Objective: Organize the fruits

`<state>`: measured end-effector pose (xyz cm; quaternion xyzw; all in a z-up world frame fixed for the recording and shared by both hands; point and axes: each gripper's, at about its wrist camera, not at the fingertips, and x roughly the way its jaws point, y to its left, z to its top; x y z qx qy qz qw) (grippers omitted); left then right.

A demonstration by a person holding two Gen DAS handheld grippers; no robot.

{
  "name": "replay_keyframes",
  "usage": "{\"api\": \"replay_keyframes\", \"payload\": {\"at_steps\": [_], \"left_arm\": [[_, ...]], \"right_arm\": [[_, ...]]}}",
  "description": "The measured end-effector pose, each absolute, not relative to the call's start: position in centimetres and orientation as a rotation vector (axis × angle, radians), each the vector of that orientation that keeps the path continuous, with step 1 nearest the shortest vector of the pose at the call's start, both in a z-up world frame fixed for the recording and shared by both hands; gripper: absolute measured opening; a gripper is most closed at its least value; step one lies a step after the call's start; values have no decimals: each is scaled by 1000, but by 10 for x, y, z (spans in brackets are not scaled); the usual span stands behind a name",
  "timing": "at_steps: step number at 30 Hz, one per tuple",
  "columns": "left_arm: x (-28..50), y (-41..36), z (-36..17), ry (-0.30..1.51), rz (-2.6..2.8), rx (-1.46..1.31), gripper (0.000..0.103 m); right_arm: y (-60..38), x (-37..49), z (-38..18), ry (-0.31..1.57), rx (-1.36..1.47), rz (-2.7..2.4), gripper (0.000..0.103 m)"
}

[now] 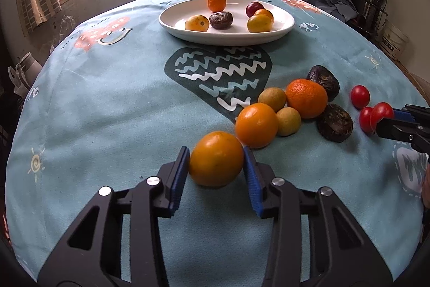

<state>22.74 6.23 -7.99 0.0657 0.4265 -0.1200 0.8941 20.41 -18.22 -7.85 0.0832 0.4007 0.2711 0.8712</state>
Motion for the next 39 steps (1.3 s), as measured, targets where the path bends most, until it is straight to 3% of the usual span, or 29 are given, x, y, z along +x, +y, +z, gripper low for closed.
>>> {"api": "replay_keyframes", "payload": {"at_steps": [11, 17, 26, 32, 39], "left_arm": [[224, 72, -72, 883, -262, 56, 40], [222, 76, -32, 843, -333, -23, 40], [316, 51, 36, 756, -322, -13, 40], [408, 32, 16, 823, -252, -32, 40], [458, 29, -21, 871, -183, -10, 40]], "right_arm": [[-185, 202, -76, 822, 187, 585, 30], [-187, 211, -50, 787, 188, 663, 30], [-203, 312, 8, 634, 224, 561, 30], [-187, 398, -11, 726, 214, 524, 30], [-153, 445, -46, 794, 108, 537, 30]]}}
